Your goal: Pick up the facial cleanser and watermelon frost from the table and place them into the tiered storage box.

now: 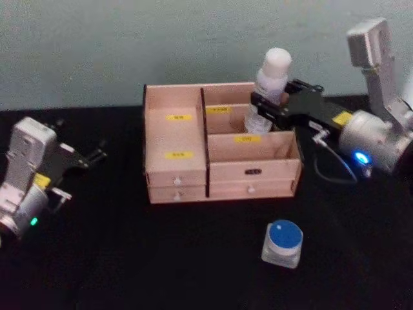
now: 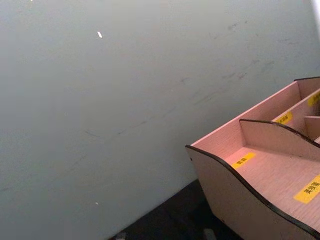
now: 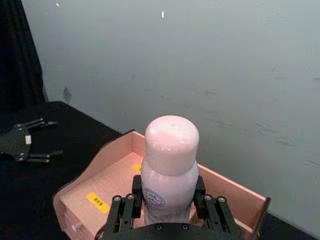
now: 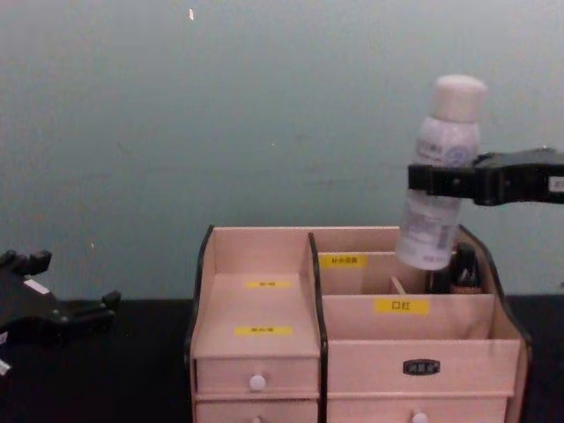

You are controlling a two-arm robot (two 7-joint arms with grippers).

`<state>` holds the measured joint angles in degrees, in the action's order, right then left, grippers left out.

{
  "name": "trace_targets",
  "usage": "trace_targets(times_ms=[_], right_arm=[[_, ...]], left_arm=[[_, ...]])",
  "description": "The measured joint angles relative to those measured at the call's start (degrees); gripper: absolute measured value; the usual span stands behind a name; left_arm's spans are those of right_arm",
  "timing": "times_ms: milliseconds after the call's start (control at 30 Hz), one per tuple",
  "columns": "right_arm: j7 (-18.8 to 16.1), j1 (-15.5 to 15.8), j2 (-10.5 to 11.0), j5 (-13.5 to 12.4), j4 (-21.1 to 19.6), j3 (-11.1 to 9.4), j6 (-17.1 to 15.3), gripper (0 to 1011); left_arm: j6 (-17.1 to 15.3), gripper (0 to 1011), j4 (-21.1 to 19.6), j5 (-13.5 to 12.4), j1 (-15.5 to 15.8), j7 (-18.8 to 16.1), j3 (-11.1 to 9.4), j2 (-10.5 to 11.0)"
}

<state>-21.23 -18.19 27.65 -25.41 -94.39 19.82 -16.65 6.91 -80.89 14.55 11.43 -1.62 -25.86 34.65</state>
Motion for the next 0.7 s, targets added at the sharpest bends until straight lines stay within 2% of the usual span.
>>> trace_targets(times_ms=[300,700], right_arm=[[-1.92,-6.53,-2.9,0.58,8.53,3.69,-0.8,597],[-3.04,-11.56,-5.27,1.83,15.54,6.26,-0.71,597]], left_arm=[[0.0,1001,0.0,0.0,0.0,0.0,0.0,0.0],[0.0,1001,-0.01,0.0,0.0,0.0,0.0,0.0]])
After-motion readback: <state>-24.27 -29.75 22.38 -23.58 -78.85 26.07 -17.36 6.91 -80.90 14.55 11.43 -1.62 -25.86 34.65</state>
